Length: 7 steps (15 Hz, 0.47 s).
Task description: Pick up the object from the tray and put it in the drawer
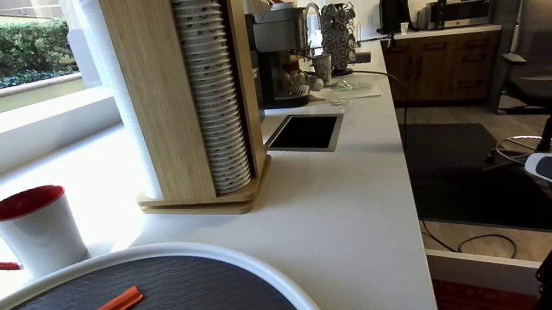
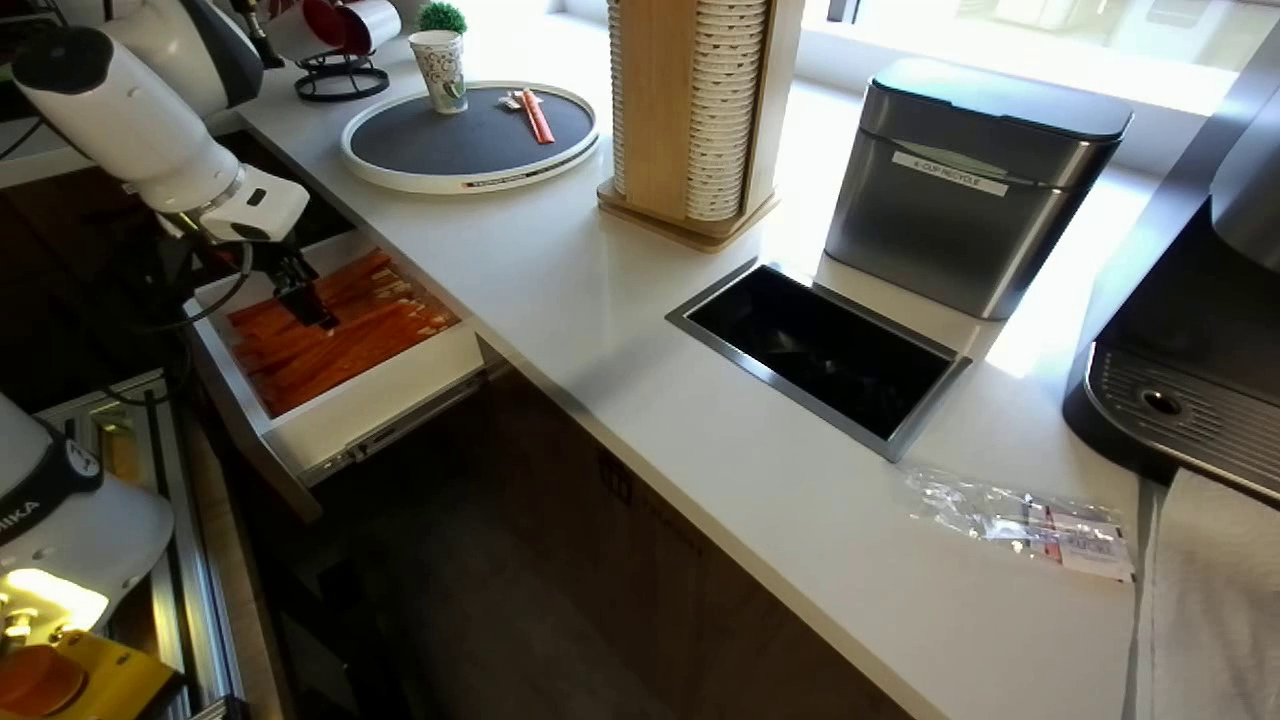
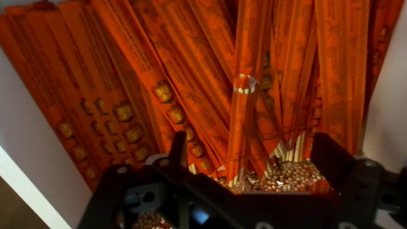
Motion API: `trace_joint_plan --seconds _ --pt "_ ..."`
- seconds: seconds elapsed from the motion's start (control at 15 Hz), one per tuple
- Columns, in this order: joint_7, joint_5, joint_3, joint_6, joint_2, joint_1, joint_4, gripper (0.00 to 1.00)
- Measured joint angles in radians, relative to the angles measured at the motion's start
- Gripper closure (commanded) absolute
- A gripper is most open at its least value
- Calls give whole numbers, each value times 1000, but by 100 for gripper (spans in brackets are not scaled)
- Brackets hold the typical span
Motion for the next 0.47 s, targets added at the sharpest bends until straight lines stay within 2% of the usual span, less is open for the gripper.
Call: trace_joint_plan --seconds 0.47 --pt "-10 -1 6 -26 3 0 0 0"
